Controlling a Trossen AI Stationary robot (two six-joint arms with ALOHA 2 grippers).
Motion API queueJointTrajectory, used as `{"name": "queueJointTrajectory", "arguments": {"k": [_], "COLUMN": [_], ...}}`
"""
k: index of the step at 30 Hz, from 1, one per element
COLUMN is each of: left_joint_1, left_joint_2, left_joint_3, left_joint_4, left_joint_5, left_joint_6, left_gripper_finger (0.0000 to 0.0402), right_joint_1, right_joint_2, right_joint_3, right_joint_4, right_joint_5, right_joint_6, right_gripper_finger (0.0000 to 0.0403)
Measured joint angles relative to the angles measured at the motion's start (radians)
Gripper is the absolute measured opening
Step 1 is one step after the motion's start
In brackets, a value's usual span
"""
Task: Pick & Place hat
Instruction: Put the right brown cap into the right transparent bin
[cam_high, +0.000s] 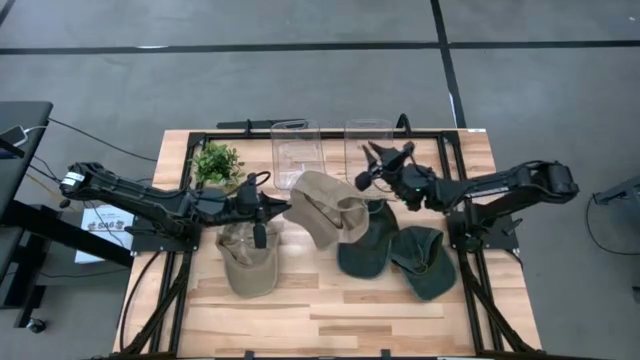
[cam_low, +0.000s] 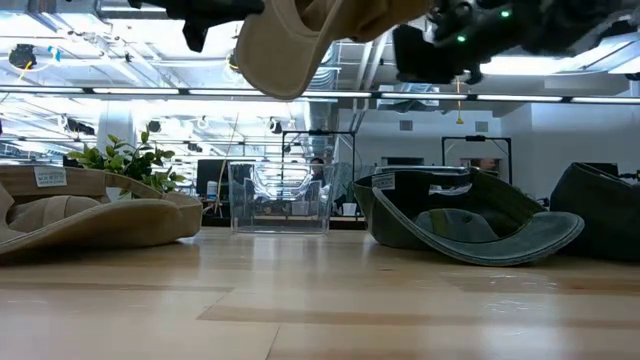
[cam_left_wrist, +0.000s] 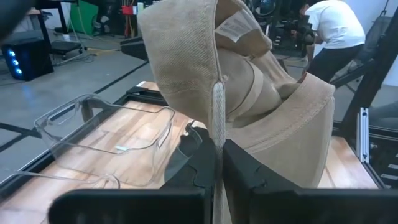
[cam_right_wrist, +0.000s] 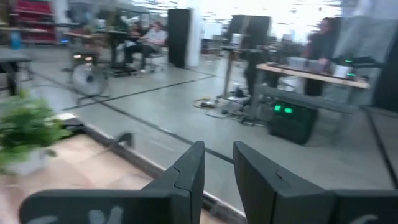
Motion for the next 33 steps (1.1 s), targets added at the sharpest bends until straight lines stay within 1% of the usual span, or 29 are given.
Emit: {"name": "queueJointTrajectory", "arguments": {"k": [3,7,10,14,17,20,22,25,31,33], "left_joint_1": [0.000,0.000,0.001,0.011,0.021,0.029,0.036,0.054,0.095,0.099], "left_joint_2": [0.000,0.008,0.024,0.050,0.061,0.061,0.061,0.061,0.061,0.061], "left_joint_3": [0.000,0.000,0.000,0.000,0.000,0.000,0.000,0.000,0.000,0.000], "left_joint_4": [0.000,-0.004,-0.007,-0.021,-0.028,-0.050,-0.054,-0.062,-0.096,-0.103], "left_joint_5": [-0.004,-0.009,-0.023,-0.026,-0.026,-0.026,-0.026,-0.025,-0.025,-0.024], "left_joint_6": [-0.002,-0.003,-0.018,-0.050,-0.086,-0.126,-0.141,-0.153,-0.180,-0.186], "left_gripper_finger": [0.0014,0.0014,0.0014,0.0014,0.0015,0.0015,0.0015,0.0016,0.0016,0.0016], "right_joint_1": [0.028,0.078,0.106,0.129,0.132,0.140,0.143,0.143,0.139,0.130], "right_joint_2": [0.067,0.133,0.161,0.165,0.157,0.157,0.163,0.188,0.230,0.240], "right_joint_3": [0.071,0.176,0.249,0.315,0.326,0.327,0.327,0.326,0.329,0.324], "right_joint_4": [0.000,-0.001,0.001,-0.006,-0.012,-0.045,-0.103,-0.180,-0.192,-0.207], "right_joint_5": [-0.046,-0.041,-0.039,-0.039,-0.027,0.040,0.058,0.058,0.103,0.160], "right_joint_6": [-0.010,-0.105,-0.164,-0.232,-0.281,-0.330,-0.333,-0.305,-0.334,-0.369], "right_gripper_finger": [0.0067,0.0066,0.0066,0.0065,0.0065,0.0065,0.0065,0.0065,0.0065,0.0065]}}
